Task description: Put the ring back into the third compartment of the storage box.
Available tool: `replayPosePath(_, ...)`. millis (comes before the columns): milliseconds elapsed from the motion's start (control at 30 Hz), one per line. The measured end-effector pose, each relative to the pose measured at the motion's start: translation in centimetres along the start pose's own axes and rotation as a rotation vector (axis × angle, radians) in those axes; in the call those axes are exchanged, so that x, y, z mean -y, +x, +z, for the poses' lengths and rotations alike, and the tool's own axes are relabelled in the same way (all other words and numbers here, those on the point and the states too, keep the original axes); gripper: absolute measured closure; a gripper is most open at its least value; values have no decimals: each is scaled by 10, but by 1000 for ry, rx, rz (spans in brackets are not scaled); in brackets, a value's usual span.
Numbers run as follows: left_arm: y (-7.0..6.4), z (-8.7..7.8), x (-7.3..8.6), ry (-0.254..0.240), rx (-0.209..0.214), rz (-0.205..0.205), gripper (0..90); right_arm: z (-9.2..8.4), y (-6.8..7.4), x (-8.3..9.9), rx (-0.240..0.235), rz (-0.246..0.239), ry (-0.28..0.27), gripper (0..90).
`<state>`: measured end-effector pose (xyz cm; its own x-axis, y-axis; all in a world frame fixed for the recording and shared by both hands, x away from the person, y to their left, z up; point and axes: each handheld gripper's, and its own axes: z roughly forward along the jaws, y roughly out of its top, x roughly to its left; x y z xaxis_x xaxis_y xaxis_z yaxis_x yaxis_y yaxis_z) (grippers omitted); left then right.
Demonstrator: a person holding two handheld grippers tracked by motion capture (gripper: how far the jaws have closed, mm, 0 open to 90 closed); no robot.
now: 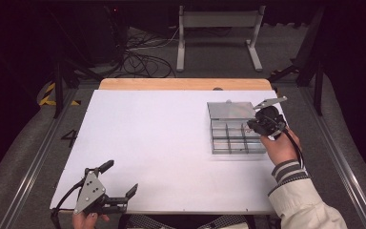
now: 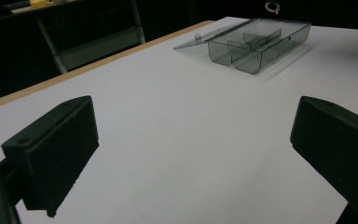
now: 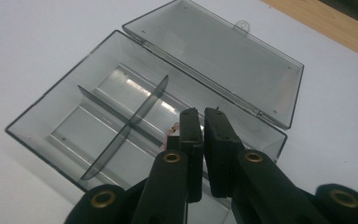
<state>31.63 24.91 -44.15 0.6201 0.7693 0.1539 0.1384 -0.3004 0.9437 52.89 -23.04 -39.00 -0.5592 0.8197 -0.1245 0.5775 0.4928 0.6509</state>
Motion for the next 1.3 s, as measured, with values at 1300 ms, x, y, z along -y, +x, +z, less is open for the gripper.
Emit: replayPosePath(1300, 0, 1, 0, 5, 2, -9, 13, 47, -26, 11, 88, 55, 119, 864)
